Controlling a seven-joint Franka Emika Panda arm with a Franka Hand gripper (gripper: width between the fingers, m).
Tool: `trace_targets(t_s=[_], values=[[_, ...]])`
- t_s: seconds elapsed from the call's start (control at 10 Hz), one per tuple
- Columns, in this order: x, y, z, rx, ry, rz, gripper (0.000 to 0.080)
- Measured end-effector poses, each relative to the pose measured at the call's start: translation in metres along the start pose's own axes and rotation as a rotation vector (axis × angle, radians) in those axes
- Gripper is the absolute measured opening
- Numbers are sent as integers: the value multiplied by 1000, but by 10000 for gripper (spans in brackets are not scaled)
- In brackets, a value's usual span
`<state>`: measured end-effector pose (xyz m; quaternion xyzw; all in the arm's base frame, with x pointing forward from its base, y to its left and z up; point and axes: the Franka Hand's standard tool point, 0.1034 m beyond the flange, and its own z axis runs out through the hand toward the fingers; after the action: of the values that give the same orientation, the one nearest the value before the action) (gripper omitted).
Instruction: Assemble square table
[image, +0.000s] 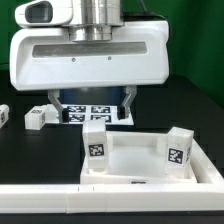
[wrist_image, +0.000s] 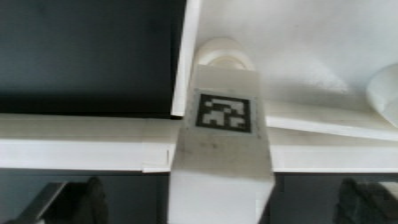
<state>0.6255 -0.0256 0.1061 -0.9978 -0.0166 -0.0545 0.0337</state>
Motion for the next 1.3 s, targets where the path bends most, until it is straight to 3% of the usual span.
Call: trace_targets(t_s=[0.2, 0.7, 0.9, 1.0, 1.3], values=[[-3, -1, 8, 37, -136, 2, 649], [-4, 1, 19, 42, -174, 23, 649], [-4, -2, 19, 42, -175, 19, 381], [-3, -3, 19, 41, -170, 16, 286], [-3, -3, 19, 40, -171, 39, 286]])
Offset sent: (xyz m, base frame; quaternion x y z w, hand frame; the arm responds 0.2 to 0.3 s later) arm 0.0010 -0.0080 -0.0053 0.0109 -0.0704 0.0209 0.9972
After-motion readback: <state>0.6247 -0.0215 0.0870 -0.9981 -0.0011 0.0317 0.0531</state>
